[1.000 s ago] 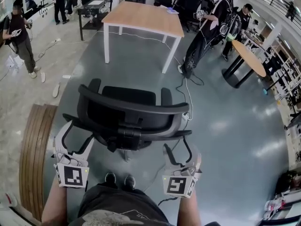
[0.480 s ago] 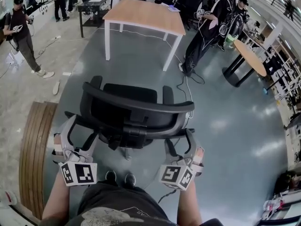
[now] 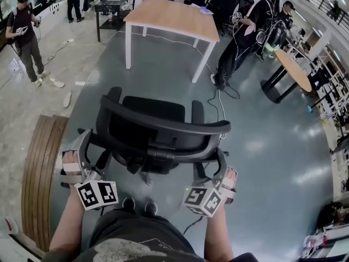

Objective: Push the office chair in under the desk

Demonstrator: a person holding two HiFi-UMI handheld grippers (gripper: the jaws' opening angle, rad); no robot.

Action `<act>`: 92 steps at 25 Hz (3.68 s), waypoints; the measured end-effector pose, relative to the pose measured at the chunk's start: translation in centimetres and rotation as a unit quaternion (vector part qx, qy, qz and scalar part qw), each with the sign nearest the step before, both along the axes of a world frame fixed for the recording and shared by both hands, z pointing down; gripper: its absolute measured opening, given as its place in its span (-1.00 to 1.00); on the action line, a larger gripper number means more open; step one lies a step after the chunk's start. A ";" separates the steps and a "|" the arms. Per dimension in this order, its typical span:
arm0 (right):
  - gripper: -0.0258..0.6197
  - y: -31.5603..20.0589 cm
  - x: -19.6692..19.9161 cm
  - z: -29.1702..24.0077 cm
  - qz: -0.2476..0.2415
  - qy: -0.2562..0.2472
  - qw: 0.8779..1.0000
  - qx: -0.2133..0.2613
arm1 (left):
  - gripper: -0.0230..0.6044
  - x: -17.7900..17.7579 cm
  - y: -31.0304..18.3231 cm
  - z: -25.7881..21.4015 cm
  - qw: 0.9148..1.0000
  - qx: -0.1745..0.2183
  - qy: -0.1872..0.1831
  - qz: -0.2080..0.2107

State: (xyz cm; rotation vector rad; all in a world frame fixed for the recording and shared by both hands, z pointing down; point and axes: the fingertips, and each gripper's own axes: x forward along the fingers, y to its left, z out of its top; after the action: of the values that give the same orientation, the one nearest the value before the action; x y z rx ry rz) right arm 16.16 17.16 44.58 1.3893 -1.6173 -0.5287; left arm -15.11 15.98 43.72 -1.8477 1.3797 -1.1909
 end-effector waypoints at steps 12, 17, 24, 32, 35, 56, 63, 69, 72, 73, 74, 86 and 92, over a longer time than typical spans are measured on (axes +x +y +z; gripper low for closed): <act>0.05 -1.0 -0.1 -0.1 0.015 0.013 1.000 -0.008 | 0.15 -0.6 -2.6 0.7 0.998 0.005 -0.053 -0.031; 0.04 -0.7 -0.4 -0.4 0.019 0.021 1.000 -0.007 | 0.01 -0.7 -2.4 0.7 0.997 0.001 -0.066 -0.044; 0.01 -1.1 0.2 -0.3 0.031 0.035 0.999 -0.001 | 0.00 -0.3 -2.5 0.8 0.997 0.006 -0.072 -0.031; 0.01 -1.3 0.6 -0.2 0.045 0.040 0.998 -0.006 | -0.01 0.1 -3.0 0.8 0.997 -0.002 -0.073 -0.013; 0.01 -1.9 0.3 -0.3 0.050 0.042 0.998 -0.008 | -0.01 -0.2 -3.7 0.6 0.997 0.004 -0.073 0.000; 0.00 -9.4 2.2 0.0 0.080 0.038 0.996 0.003 | -0.06 1.8 -12.9 0.9 0.996 0.010 -0.087 0.035; 0.00 -13.5 4.8 -0.4 0.081 0.038 0.996 0.007 | -0.06 4.4 -16.4 0.4 0.996 0.013 -0.083 0.037; 0.00 -18.8 5.6 -0.2 0.074 0.042 0.996 0.010 | -0.07 5.2 -21.1 0.8 0.996 0.014 -0.077 0.034; 0.00 -20.9 6.5 -0.1 0.064 0.044 0.997 0.013 | -0.07 6.1 -22.9 1.1 0.997 0.013 -0.075 0.026; 0.00 -21.6 6.8 0.0 0.061 0.044 0.997 0.013 | -0.08 6.3 -23.4 1.1 0.997 0.013 -0.074 0.023; 0.00 -22.5 7.0 0.0 0.058 0.045 0.997 0.013 | -0.08 6.5 -24.0 1.2 0.997 0.012 -0.074 0.019; 0.00 -32.9 8.0 0.5 0.028 0.046 0.998 0.020 | -0.06 7.3 -32.5 1.6 0.996 0.033 -0.084 0.000; 0.00 -35.7 7.9 0.4 0.026 0.051 0.998 0.027 | -0.05 7.3 -35.7 1.6 0.996 0.029 -0.081 0.002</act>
State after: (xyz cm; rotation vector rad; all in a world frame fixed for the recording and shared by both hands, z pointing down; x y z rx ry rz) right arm 24.09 -18.58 44.99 1.4176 -1.4921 -0.6064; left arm -7.82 -19.67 45.32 -1.6734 1.3057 -1.2551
